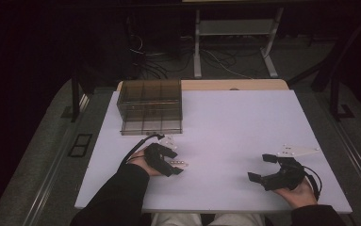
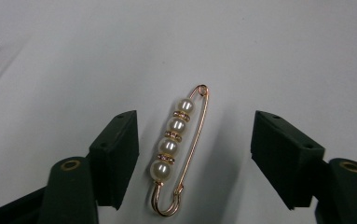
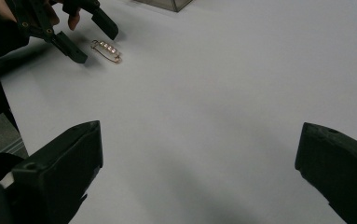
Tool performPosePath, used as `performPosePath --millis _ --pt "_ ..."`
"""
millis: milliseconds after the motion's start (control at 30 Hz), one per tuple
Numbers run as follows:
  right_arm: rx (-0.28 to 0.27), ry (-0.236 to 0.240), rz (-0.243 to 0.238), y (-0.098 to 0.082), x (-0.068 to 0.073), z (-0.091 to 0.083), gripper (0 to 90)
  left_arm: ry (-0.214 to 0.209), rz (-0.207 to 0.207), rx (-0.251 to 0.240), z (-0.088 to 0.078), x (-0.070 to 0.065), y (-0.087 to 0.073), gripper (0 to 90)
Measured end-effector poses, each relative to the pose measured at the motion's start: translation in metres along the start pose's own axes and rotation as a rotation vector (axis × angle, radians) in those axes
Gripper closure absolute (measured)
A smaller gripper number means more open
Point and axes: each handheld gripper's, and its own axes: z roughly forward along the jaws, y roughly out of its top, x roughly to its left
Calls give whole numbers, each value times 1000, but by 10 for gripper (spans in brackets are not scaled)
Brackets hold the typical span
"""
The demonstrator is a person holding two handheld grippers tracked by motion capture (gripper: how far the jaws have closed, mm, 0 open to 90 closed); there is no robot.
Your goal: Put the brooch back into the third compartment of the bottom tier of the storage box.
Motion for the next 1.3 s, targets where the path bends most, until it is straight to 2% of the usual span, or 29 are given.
performPosePath --millis 233,700,1000,1300 --pt "-3 2 -2 0 0 0 2 16 20 10 1 -1 0 437" --pt "-4 1 -6 0 0 0 3 41 14 8 1 -1 1 604" --pt "-4 1 -9 0 1 0 3 70 51 31 3 -3 0 660" --pt "-6 0 -10 0 1 -1 3 70 44 21 4 -5 1 711"
